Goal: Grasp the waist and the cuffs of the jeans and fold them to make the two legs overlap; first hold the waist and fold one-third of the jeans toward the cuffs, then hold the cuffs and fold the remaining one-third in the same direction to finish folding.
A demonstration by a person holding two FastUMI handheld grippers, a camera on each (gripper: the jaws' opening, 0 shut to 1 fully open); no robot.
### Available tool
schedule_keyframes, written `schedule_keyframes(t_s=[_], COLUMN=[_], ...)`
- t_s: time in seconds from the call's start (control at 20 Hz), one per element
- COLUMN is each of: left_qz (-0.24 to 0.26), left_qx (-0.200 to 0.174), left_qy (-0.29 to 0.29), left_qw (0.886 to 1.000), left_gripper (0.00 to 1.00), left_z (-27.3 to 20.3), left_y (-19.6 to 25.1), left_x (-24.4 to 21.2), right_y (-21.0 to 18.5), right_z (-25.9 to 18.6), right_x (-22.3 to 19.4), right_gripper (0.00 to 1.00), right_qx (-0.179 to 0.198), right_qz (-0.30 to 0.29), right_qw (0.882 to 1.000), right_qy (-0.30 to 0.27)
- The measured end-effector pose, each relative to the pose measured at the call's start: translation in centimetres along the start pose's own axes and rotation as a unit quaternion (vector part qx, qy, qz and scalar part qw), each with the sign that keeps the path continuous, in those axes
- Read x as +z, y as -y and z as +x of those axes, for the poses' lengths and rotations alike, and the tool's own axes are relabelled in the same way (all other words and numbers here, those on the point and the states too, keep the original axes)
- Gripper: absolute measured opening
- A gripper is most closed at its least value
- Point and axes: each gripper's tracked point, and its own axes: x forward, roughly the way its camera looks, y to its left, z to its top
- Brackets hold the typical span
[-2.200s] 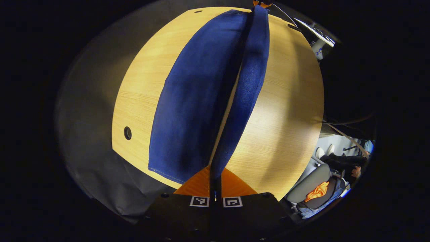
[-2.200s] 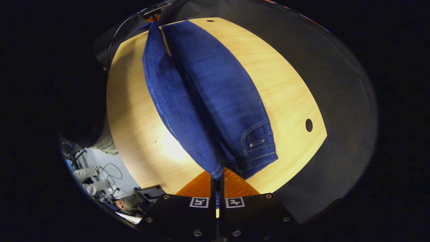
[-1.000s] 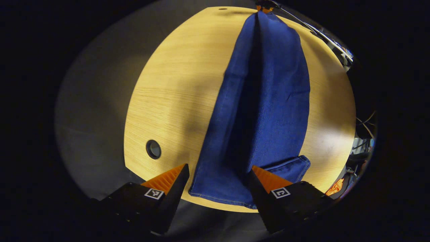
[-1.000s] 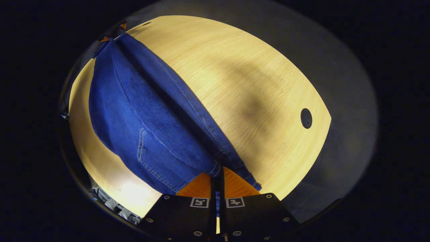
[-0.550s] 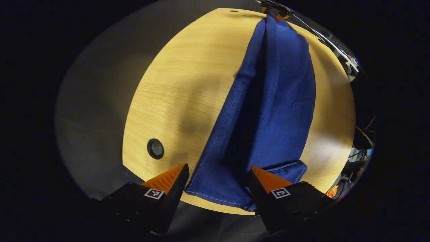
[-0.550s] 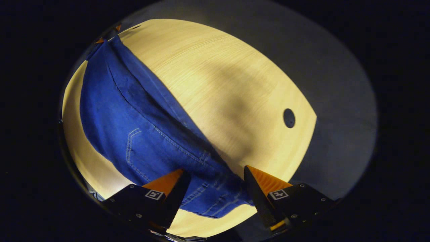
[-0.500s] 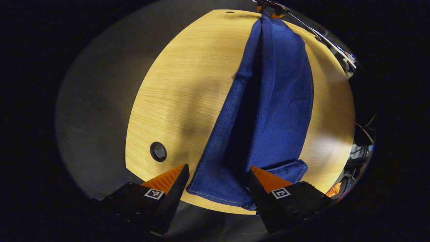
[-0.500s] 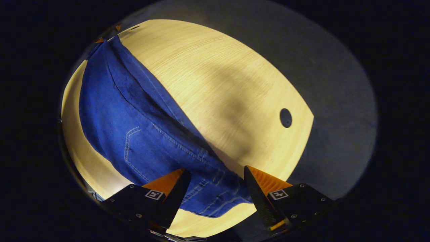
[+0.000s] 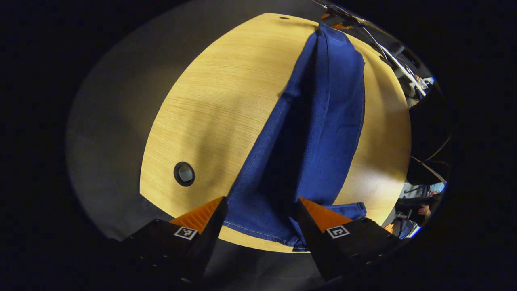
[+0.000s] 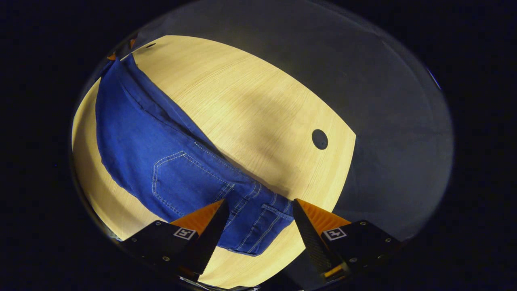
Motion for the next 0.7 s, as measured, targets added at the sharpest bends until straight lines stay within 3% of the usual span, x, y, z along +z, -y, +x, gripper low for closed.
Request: schedule_keyframes(t_s=[0.1, 0.25, 0.4, 0.45, 0.55, 0.7], left_qz=[-0.019, -0.05, -0.113, -0.142, -0.195, -0.259], left_qx=[0.02, 0.12, 0.187, 0.196, 0.229, 0.3], left_qy=[0.009, 0.02, 0.135, 0.181, 0.271, 0.377], left_qw=[1.0, 0.991, 0.967, 0.953, 0.914, 0.837], left_gripper=[0.99, 0.99, 0.99, 0.99, 0.99, 0.99], left_z=[-0.1, -1.4, -3.0, -4.3, -6.6, -11.5], left_y=[-0.8, -3.4, -2.1, -1.4, 0.8, 4.2], left_x=[-0.3, -1.2, 3.1, 4.5, 8.4, 12.3], right_y=[-0.2, -0.2, -0.7, -0.9, -1.3, -0.8], right_z=[-0.5, -1.6, -2.9, -3.9, -4.8, -4.8], right_x=[-0.3, -0.3, 0.6, 1.1, 1.6, 1.7], right_gripper=[0.99, 0.99, 0.99, 0.99, 0.99, 0.99], right_qx=[0.004, 0.004, 0.014, 0.022, 0.036, 0.037], right_qz=[0.032, 0.088, 0.166, 0.192, 0.254, 0.299], right_qw=[0.999, 0.995, 0.981, 0.974, 0.952, 0.925], right_qy=[0.011, 0.042, 0.098, 0.119, 0.169, 0.23])
